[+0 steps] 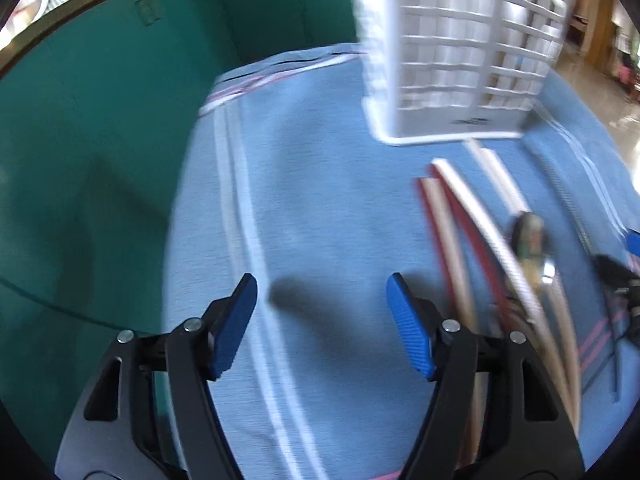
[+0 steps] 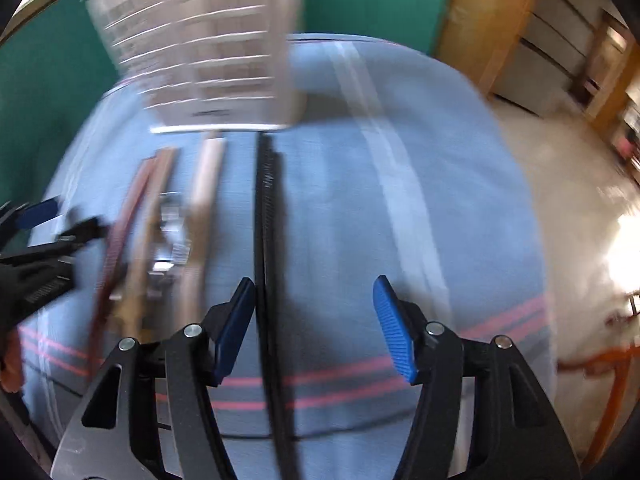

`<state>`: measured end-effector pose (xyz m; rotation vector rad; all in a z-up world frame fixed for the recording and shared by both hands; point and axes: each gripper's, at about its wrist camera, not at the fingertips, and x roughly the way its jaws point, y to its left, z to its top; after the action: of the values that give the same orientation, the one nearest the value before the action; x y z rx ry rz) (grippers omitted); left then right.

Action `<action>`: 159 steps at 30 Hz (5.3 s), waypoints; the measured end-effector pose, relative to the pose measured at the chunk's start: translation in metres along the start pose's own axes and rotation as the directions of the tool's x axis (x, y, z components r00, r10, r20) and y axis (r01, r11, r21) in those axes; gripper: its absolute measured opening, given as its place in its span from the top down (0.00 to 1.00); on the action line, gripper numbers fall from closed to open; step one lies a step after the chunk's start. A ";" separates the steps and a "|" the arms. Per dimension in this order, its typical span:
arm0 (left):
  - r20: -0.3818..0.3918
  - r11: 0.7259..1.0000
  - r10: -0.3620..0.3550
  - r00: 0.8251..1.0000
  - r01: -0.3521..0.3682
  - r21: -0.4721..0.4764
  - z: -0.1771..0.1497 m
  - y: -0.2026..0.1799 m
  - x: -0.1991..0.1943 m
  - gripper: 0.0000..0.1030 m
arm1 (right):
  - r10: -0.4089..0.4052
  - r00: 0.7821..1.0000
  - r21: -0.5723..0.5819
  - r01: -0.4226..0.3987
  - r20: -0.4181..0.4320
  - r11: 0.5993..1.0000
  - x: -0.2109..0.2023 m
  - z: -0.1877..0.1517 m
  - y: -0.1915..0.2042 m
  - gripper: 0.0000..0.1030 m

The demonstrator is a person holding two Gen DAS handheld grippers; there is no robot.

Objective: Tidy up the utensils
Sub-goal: 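Lower both tools toward the row of chopsticks beside the white basket, then close the left gripper on a red chopstick while the right gripper closes on a black chopstick, then lift the red chopstick with the left gripper while the right gripper lifts the black chopstick, then carry both chopsticks over the white basket and open both grippers to drop them in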

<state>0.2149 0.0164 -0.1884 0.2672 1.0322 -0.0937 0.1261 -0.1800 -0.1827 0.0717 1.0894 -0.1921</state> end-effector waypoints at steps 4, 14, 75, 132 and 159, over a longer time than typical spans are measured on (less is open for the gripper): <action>0.010 0.997 -0.059 0.998 0.060 -0.055 0.004 0.013 -0.006 0.36 | 0.029 0.999 0.026 -0.030 0.037 0.999 -0.008 -0.001 -0.012 0.42; 0.004 0.995 -0.098 0.995 0.098 0.020 0.003 -0.012 -0.004 0.35 | 0.121 0.992 -0.050 -0.120 0.024 0.991 -0.001 -0.010 0.002 0.41; -0.062 0.941 -0.339 0.939 0.337 -0.040 -0.013 -0.002 -0.038 0.88 | 0.214 0.976 -0.009 -0.214 -0.025 0.977 -0.037 -0.043 -0.032 0.85; -0.107 0.970 -0.205 0.973 0.187 -0.155 0.061 0.023 0.034 0.65 | 0.032 0.998 -0.150 -0.040 -0.058 0.988 0.031 0.040 -0.001 0.65; 0.399 0.952 -0.258 0.880 0.301 -0.049 0.040 0.011 -0.236 0.94 | 0.271 0.913 -0.210 -0.212 0.306 0.954 -0.190 0.037 -0.020 0.93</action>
<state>0.1299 0.0052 0.0356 -0.0078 0.6684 -0.3394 0.0693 -0.1826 0.0037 0.0172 0.7474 0.1139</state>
